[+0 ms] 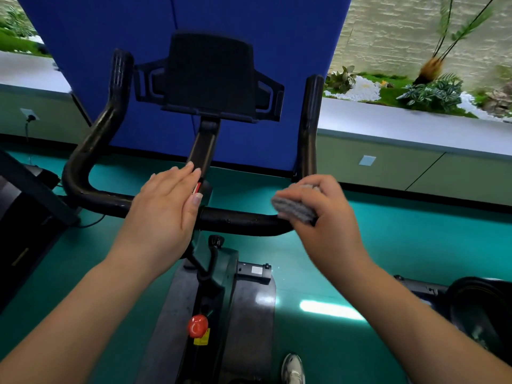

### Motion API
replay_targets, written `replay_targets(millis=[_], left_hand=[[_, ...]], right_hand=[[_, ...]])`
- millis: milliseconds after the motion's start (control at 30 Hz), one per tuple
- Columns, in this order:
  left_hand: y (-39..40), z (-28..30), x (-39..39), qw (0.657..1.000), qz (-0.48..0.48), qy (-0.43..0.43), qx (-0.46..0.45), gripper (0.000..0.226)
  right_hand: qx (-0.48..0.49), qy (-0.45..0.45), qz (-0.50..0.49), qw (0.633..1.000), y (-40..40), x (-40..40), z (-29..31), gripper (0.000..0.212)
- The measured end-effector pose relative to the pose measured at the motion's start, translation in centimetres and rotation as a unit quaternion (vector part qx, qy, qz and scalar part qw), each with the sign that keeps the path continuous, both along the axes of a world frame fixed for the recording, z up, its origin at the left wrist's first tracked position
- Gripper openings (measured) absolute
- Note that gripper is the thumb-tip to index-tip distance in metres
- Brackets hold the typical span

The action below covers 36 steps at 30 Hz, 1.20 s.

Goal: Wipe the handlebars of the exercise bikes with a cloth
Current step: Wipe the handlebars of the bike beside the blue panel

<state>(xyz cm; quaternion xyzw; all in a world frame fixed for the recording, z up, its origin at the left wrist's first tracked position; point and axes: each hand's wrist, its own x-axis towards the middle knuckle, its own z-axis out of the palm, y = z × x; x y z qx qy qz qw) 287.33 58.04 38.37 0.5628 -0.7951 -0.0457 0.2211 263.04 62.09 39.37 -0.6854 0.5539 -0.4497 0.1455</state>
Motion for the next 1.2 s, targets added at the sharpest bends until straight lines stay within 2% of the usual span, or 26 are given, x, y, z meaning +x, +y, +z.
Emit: replay_targets(millis=[133, 333, 567, 767, 900, 1067, 1200], left_hand=[[0.8, -0.2, 0.5, 1.000, 0.000, 0.007, 0.006, 0.059], [1.3, 0.3, 1.1, 0.999, -0.003, -0.033, 0.019, 0.062], [2.1, 0.4, 2.1, 0.999, -0.015, -0.037, 0.033, 0.056], [2.2, 0.7, 2.2, 0.999, -0.021, -0.035, 0.031, 0.052], [2.2, 0.9, 2.3, 0.998, -0.023, -0.047, 0.029, 0.054], [2.4, 1.1, 2.1, 0.998, -0.017, -0.047, 0.038, 0.051], [2.4, 1.2, 1.8, 0.998, -0.007, -0.045, 0.044, 0.050]], right_hand=[[-0.001, 0.032, -0.016, 0.999, 0.1, 0.2, -0.1, 0.032], [0.002, 0.090, 0.082, 0.993, -0.2, 4.6, 0.0, 0.031], [0.005, 0.111, 0.098, 0.989, 0.2, 2.2, 0.4, 0.030], [-0.005, 0.144, 0.174, 0.974, -0.9, 6.8, 0.5, 0.022], [-0.011, 0.125, 0.189, 0.974, -1.4, 5.7, 0.6, 0.018], [-0.004, 0.091, 0.112, 0.990, -1.3, 1.8, 0.8, 0.020], [0.006, 0.114, 0.179, 0.977, -2.0, 5.7, 1.2, 0.016]])
